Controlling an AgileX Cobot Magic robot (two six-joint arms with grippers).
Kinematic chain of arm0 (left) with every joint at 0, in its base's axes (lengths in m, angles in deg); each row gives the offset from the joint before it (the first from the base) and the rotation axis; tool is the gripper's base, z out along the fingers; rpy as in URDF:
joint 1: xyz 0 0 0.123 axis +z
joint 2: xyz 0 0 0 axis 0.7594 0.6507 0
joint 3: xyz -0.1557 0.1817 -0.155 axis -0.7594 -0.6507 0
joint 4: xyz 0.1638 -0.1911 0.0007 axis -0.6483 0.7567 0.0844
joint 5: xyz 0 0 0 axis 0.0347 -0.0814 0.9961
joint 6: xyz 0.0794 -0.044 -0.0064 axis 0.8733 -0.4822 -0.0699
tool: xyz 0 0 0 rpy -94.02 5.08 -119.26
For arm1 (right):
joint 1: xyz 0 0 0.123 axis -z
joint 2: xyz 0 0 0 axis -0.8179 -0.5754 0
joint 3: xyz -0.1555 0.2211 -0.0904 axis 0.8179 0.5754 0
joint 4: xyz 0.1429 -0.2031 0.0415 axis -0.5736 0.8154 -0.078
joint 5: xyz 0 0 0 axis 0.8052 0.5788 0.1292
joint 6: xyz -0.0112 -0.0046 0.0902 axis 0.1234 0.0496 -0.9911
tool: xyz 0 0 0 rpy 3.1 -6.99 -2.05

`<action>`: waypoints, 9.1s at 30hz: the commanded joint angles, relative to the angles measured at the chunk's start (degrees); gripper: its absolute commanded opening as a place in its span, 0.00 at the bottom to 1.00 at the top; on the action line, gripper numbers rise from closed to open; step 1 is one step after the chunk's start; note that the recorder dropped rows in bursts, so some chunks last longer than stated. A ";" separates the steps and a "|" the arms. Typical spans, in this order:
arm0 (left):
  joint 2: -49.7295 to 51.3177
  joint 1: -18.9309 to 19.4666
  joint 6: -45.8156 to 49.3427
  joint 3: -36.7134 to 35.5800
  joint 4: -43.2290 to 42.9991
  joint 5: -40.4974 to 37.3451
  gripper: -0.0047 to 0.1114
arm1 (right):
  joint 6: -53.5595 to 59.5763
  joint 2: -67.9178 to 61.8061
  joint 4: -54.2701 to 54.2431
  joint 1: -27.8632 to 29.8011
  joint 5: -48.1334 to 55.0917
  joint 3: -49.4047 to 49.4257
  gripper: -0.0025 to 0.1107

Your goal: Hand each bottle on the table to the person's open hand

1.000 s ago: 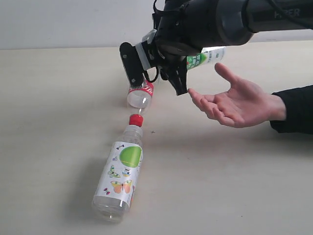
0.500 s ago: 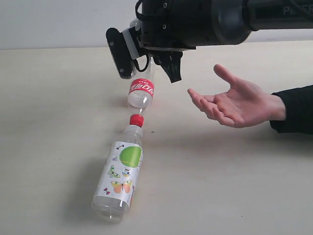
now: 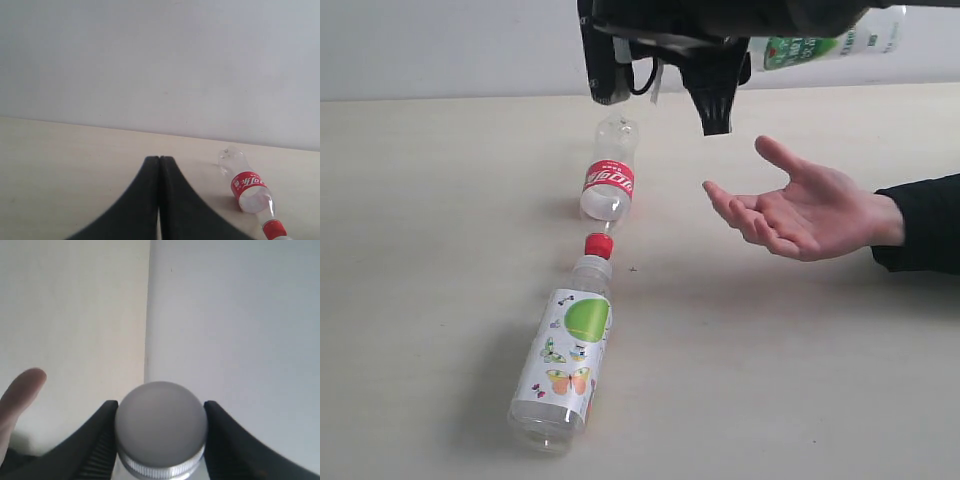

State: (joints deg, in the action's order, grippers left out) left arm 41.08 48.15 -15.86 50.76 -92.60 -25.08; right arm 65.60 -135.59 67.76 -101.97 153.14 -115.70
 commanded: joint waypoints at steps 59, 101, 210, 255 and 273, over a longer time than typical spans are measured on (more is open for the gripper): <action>-0.36 0.13 0.04 -0.20 -0.17 -0.05 0.04 | -10.59 4.73 -49.17 21.13 4.13 1.53 0.02; -0.36 0.13 0.04 -0.20 -0.17 -0.05 0.04 | -10.81 -3.75 -52.28 21.13 4.13 -8.60 0.67; -0.36 0.13 0.04 -0.20 -0.17 -0.16 0.04 | -4.30 109.32 -54.33 18.42 -45.00 75.59 0.02; -0.36 0.13 0.04 -0.20 -0.17 -0.16 0.04 | -13.06 109.32 -54.15 18.42 -42.13 75.47 0.02; -0.36 0.13 0.04 -0.20 -0.17 -0.16 0.04 | -13.06 109.32 -54.15 18.42 -36.37 75.93 0.02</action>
State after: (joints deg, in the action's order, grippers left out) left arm 41.08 48.15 -15.86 50.76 -92.60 -25.19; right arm 52.55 -26.48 13.20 -83.51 116.94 -40.05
